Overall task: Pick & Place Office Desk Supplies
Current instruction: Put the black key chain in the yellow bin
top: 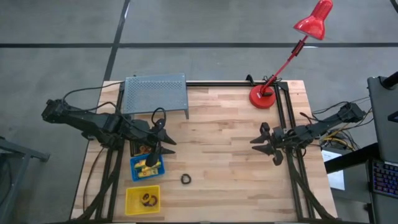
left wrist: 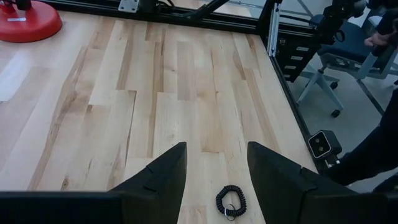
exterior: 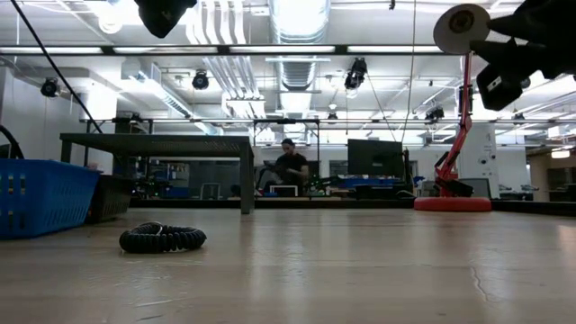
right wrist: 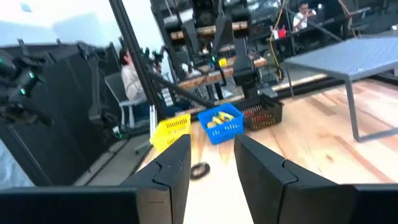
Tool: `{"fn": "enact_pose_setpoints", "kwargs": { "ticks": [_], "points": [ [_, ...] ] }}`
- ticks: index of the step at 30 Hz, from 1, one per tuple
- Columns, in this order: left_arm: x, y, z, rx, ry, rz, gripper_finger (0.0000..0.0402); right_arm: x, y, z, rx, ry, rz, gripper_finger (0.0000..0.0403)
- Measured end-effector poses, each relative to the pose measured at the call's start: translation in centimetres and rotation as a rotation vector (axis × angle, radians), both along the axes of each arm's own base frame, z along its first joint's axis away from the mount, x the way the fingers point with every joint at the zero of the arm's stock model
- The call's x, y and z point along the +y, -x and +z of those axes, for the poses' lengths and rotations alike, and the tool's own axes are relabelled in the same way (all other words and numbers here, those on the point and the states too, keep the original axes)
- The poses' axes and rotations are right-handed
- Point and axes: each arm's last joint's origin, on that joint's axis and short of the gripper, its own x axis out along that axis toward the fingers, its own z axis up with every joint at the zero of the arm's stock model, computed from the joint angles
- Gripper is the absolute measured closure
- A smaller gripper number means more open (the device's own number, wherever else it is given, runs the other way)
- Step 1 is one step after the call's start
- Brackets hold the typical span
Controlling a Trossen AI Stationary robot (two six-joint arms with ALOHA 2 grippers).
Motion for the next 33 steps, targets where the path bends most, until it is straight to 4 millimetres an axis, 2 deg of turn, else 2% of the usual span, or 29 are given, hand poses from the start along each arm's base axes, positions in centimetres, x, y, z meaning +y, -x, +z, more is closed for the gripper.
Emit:
{"fn": "enact_pose_setpoints", "kwargs": {
  "ticks": [27,33],
  "points": [
    [0.0,0.0,0.0,0.0,0.001,0.0,0.0228,0.01,-0.01,0.14,-0.002,-0.001,0.001,0.028],
    [-0.06,-0.23,0.41,-0.01,0.185,0.104,0.0228,0.01,-0.01,0.16,-0.003,-0.002,0.001,0.0285]
  ]
}}
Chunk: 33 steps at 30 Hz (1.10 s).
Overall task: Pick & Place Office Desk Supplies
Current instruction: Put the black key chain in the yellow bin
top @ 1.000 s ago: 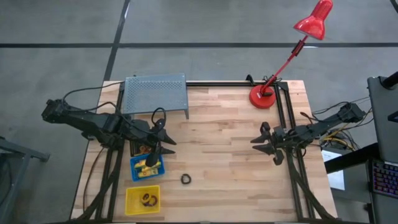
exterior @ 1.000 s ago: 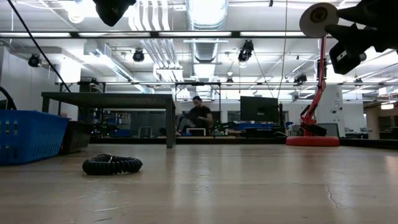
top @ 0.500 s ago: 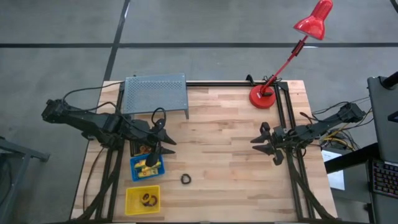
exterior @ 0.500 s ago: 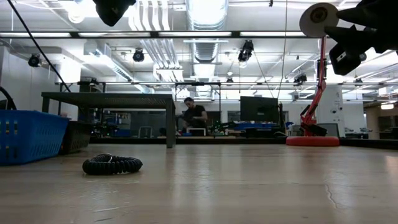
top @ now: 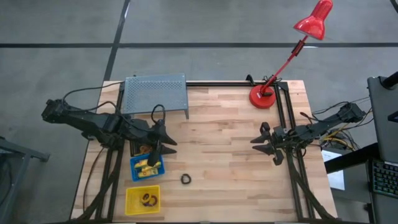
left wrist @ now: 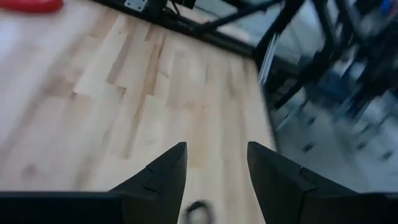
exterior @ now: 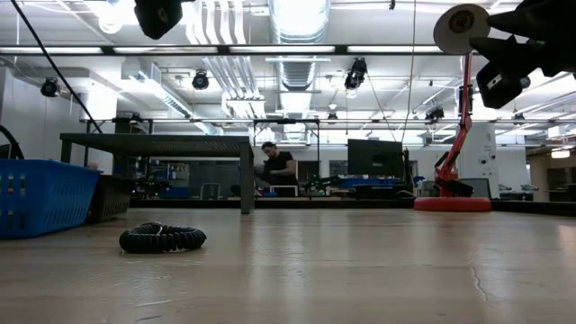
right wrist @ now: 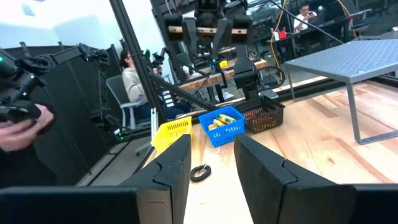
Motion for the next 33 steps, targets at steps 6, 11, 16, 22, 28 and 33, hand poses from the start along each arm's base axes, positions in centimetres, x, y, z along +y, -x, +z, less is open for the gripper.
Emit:
{"fn": "enact_pose_setpoints", "kwargs": {
  "ticks": [6,11,16,22,28,33],
  "points": [
    [-0.1,0.1,2.2,-0.053,-0.002,-0.068,0.0228,0.0,0.0,0.0,0.0,0.0,0.001,0.0278],
    [-0.2,0.2,3.1,0.036,-0.035,-0.044,0.0228,0.0,0.0,0.0,0.001,0.0,0.001,0.0272],
    [-1.1,-1.8,1.1,0.157,-0.027,-0.024,0.0228,0.0,0.0,0.0,0.003,0.001,0.001,0.0271],
    [-3.3,-5.2,-3.8,0.368,-0.011,-0.033,0.0228,0.0,0.0,0.0,0.003,0.001,0.001,0.0279],
    [-4.3,-7.4,-8.9,0.618,0.081,-0.02,0.0228,0.0,0.0,0.0,0.004,0.002,0.001,0.0285],
    [-5.0,-8.3,-11.6,0.691,0.042,-0.056,0.0229,0.0,0.0,0.0,0.004,0.002,0.001,0.028]
  ]
}}
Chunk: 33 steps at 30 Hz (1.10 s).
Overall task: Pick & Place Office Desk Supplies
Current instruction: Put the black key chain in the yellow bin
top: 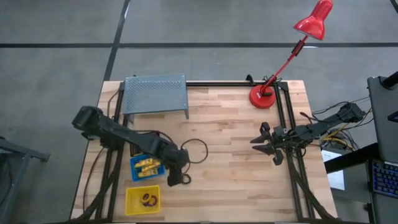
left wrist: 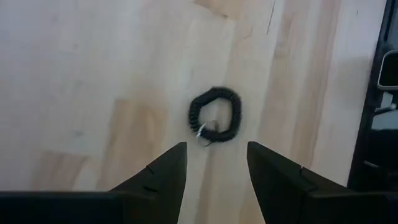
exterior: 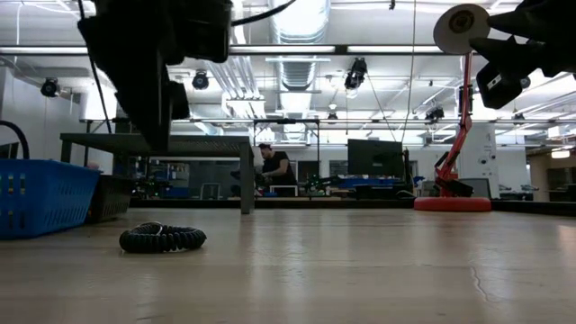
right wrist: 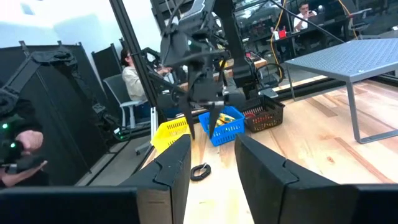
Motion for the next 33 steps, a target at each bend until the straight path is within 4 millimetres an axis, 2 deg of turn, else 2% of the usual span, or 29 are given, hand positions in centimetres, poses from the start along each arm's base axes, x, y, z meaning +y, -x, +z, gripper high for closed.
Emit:
{"fn": "enact_pose_setpoints", "kwargs": {
  "ticks": [4,11,17,24,33],
  "points": [
    [-0.4,-1.2,-0.5,-0.019,0.007,0.024,0.0229,0.0,0.0,0.0,0.0,0.0,0.0,0.0275],
    [-0.7,-2.5,-1.8,-0.053,-0.108,0.043,0.0229,0.0,0.0,-0.1,0.006,0.003,0.0,0.0271],
    [-1.4,-2.4,-3.2,-0.014,-0.132,0.019,0.0229,0.0,-0.1,-0.1,0.007,0.003,-0.001,0.0279],
    [-2.7,-1.9,-3.3,-0.041,-0.201,0.009,0.0229,0.0,-0.1,-0.1,0.009,0.004,-0.001,0.0284],
    [-3.0,-2.1,-4.2,-0.021,-0.2,0.017,0.0229,0.0,-0.1,-0.1,0.01,0.004,-0.001,0.0274]
  ]
}}
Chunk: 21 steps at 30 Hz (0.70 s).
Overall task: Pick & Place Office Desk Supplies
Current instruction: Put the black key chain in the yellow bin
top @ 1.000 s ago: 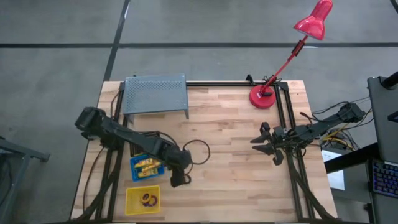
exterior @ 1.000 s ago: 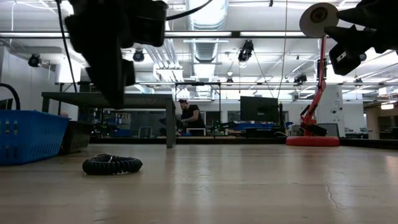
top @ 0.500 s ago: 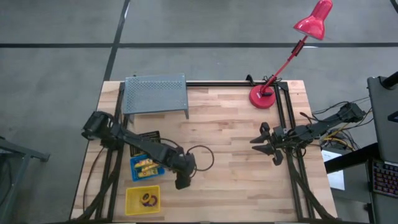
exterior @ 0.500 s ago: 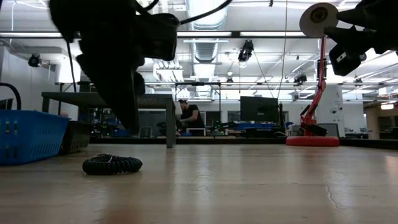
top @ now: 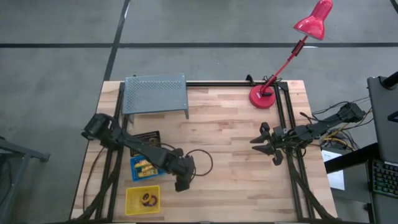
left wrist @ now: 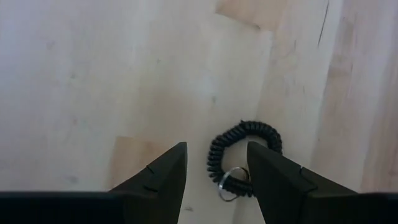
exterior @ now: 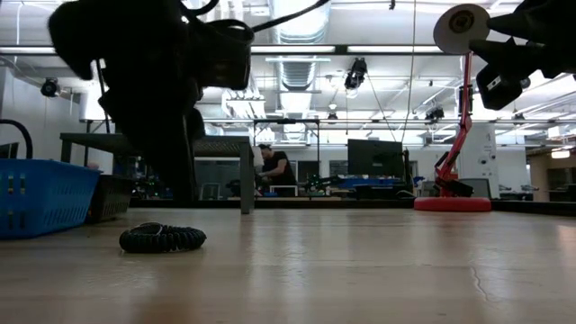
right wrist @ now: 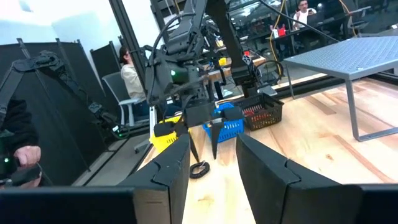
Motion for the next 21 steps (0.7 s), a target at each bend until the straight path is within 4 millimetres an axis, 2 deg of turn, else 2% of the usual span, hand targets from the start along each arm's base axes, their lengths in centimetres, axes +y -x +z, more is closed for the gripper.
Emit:
{"fn": "enact_pose_setpoints", "kwargs": {
  "ticks": [9,16,21],
  "points": [
    [-0.2,-0.3,-1.9,0.044,-0.004,-0.005,0.0229,0.0,0.0,0.0,0.0,0.0,0.0,0.0274],
    [-0.3,-0.5,-2.4,0.049,-0.003,-0.006,0.023,0.0,0.0,0.0,0.0,0.0,0.0,0.0282],
    [-0.3,-0.5,-2.5,0.048,-0.002,-0.003,0.0255,0.0,0.0,0.0,0.0,0.0,0.0,0.0284]
  ]
}}
